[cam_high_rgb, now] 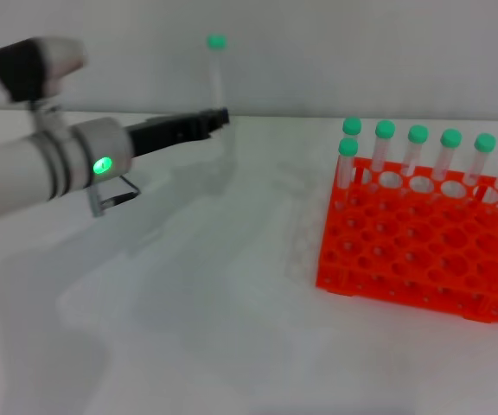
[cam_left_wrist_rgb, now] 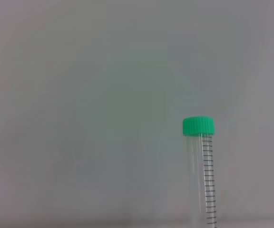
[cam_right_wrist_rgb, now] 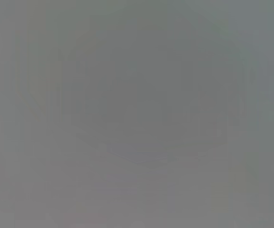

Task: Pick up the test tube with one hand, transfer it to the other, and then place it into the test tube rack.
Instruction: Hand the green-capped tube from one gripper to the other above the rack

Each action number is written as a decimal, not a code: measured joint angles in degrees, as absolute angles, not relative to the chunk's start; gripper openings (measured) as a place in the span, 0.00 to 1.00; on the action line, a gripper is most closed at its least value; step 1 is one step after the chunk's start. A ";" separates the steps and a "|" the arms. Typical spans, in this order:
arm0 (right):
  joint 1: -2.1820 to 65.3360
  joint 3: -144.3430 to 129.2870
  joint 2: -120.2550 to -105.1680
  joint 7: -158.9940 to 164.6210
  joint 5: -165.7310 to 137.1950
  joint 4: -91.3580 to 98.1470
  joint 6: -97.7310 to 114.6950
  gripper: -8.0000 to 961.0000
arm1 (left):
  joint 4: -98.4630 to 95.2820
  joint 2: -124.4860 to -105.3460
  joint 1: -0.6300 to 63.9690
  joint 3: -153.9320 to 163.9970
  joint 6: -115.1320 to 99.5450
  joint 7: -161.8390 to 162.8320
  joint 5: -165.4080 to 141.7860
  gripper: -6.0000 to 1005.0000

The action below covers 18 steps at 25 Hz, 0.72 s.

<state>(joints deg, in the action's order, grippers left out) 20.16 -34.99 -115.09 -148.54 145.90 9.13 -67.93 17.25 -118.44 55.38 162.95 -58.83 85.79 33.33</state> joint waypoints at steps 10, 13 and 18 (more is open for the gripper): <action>19.97 -36.30 -114.59 -139.23 145.10 9.76 -67.72 0.84 | 11.03 -118.90 41.74 162.88 -86.55 49.39 51.22 0.22; 19.18 -39.68 -113.47 -132.84 144.04 11.50 -67.91 0.84 | 5.88 -118.94 39.89 162.93 -89.80 39.20 48.28 0.22; 17.52 -44.15 -110.49 -122.01 135.83 16.59 -70.84 0.84 | -1.71 -119.43 39.89 162.91 -87.39 32.87 42.33 0.22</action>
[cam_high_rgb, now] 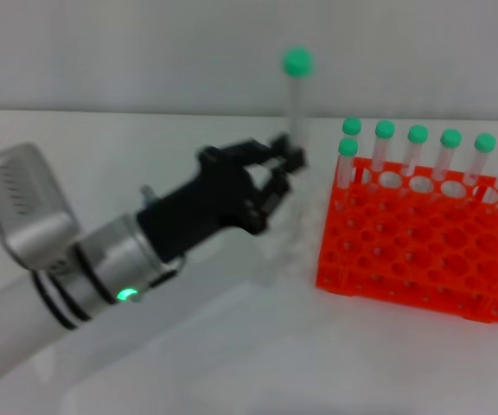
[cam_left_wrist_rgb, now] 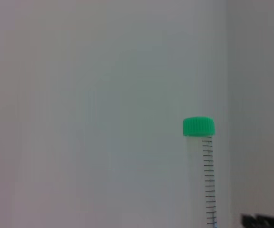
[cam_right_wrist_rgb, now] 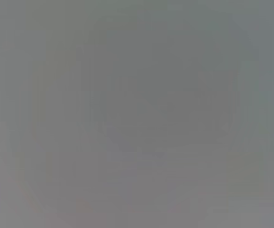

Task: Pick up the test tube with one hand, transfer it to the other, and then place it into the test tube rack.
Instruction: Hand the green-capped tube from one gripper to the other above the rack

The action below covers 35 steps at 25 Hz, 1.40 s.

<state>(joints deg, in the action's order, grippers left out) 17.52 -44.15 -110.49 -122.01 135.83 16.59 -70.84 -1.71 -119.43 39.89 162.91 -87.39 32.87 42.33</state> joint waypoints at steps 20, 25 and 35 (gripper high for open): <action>24.71 -44.58 -109.20 -110.86 99.14 25.07 -88.75 0.84 | -13.68 -120.06 44.98 161.88 -66.49 27.22 33.84 0.24; 25.18 -45.60 -110.04 -110.66 98.39 24.95 -91.79 0.83 | -13.72 -120.22 44.35 160.61 -66.46 26.92 34.03 0.24; 26.12 -46.69 -114.99 -112.21 98.32 25.03 -92.72 0.83 | -13.87 -120.25 44.30 160.57 -66.44 26.87 33.69 0.25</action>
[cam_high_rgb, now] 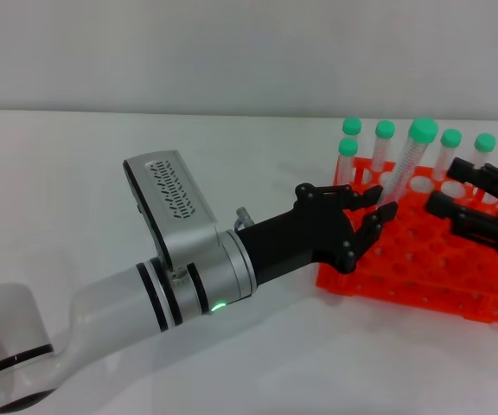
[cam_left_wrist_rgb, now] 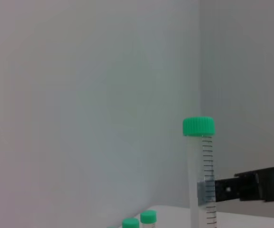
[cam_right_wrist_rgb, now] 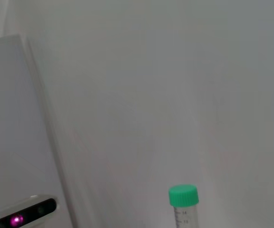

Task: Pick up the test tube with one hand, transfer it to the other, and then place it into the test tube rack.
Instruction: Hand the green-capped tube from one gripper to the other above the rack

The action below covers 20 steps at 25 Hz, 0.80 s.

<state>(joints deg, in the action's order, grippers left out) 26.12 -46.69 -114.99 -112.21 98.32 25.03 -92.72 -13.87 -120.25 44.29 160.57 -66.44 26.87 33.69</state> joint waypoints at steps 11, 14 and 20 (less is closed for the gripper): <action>27.54 -46.68 -115.59 -113.03 100.53 22.74 -91.43 0.83 | -15.16 -120.32 42.92 160.74 -66.04 26.73 33.53 0.25; 27.96 -46.94 -115.70 -113.51 100.91 22.41 -91.52 0.83 | -15.27 -120.35 42.87 160.68 -65.37 26.72 33.54 0.25; 29.19 -49.25 -115.78 -113.79 101.22 22.25 -92.10 0.83 | -15.68 -120.42 42.89 160.66 -64.43 26.72 33.55 0.26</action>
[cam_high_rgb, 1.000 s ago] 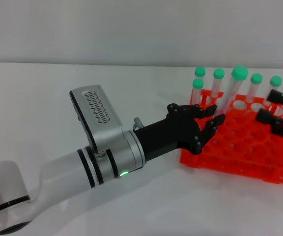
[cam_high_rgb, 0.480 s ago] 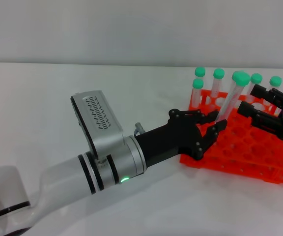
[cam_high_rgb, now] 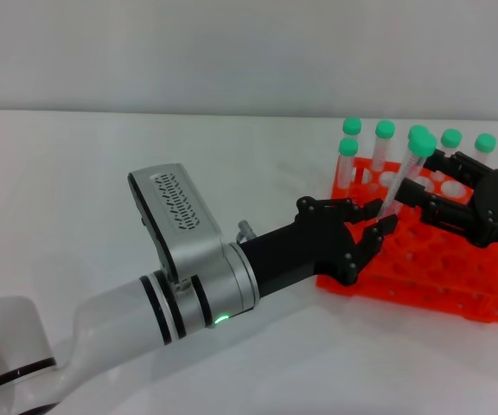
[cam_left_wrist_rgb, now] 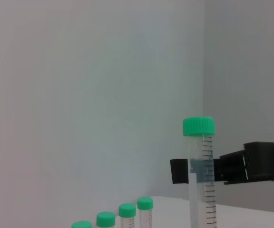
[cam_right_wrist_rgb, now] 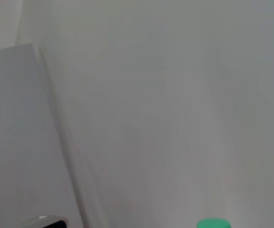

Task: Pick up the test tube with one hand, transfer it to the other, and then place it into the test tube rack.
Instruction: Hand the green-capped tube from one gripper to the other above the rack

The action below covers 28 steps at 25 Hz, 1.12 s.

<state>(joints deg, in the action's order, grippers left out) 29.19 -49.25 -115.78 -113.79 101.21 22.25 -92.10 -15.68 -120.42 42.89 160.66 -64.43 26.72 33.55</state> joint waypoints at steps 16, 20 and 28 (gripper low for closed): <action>31.80 -49.40 -115.93 -117.58 102.06 19.29 -91.68 0.83 | -17.27 -120.41 42.99 160.66 -62.84 25.20 33.83 0.27; 31.31 -49.41 -115.85 -118.14 103.25 19.24 -91.94 0.75 | -17.30 -120.41 42.91 160.66 -62.84 25.16 33.91 0.27; 30.88 -49.51 -115.73 -119.47 103.54 19.16 -91.97 0.31 | -17.33 -120.41 42.89 160.66 -62.84 25.13 33.91 0.28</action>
<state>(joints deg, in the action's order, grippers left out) 30.88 -49.51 -115.73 -119.47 103.54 19.16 -91.97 -17.33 -120.41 42.89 160.66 -62.84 25.13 33.91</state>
